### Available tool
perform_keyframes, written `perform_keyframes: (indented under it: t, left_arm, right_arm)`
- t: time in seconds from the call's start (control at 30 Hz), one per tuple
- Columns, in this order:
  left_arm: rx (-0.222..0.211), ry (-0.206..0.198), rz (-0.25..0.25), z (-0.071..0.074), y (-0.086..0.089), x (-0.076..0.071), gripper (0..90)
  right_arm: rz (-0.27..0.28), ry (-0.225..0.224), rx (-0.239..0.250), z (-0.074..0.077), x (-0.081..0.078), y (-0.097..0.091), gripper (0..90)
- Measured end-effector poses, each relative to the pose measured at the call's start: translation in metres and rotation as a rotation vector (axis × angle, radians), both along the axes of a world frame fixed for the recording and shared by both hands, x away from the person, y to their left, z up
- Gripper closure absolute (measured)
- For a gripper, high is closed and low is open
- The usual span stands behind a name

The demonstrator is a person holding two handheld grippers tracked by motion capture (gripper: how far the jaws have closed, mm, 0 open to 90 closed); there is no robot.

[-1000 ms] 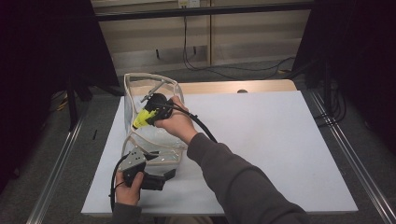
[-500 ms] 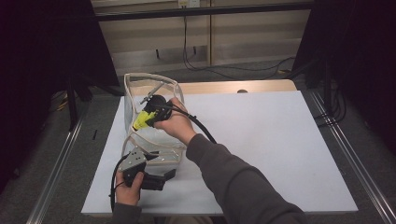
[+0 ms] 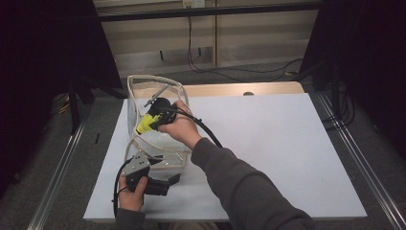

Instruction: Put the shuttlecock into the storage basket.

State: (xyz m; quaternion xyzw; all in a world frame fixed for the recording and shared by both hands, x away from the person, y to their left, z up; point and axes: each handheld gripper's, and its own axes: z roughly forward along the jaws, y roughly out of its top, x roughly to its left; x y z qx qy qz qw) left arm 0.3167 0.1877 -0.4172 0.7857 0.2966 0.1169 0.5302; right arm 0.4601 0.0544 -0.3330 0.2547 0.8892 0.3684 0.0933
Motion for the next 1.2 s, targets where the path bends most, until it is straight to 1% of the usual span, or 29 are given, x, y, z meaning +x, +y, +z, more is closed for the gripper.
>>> perform_keyframes:
  t: [0.17, 0.23, 0.33, 0.8, 0.97, 1.17, 1.2]
  left_arm:
    - [-0.007, 0.005, -0.005, -0.0004, -0.0005, 0.0001, 4.0]
    - [-0.002, 0.001, -0.001, -0.0002, -0.0003, 0.0001, 4.0]
    - [-0.005, 0.006, -0.003, -0.0003, -0.0006, -0.0001, 4.0]
    - [-0.003, 0.005, -0.004, -0.0008, -0.001, -0.0001, 4.0]
    - [-0.005, 0.008, -0.004, -0.0006, -0.0009, -0.0003, 4.0]
    - [-0.002, 0.005, -0.001, -0.0005, -0.0009, -0.0003, 4.0]
    - [-0.007, 0.007, -0.004, -0.0007, -0.001, -0.0003, 4.0]
  right_arm:
    - [0.004, -0.003, -0.006, -0.0002, -0.0002, 0.0003, 78.7]
    - [0.001, -0.001, -0.006, -0.0005, 0.0001, 0.0002, 78.7]
    - [0.004, -0.005, -0.009, -0.0012, 0.0005, 0.0004, 78.6]
    - [0.011, 0.004, -0.011, -0.0027, -0.0001, 0.0005, 78.6]
    - [0.014, -0.003, -0.016, -0.0028, -0.0001, 0.0009, 78.6]
    - [0.012, 0.0, -0.022, -0.003, -0.0006, 0.0003, 78.5]
    - [0.012, 0.0, -0.02, -0.003, -0.0007, 0.0003, 78.5]
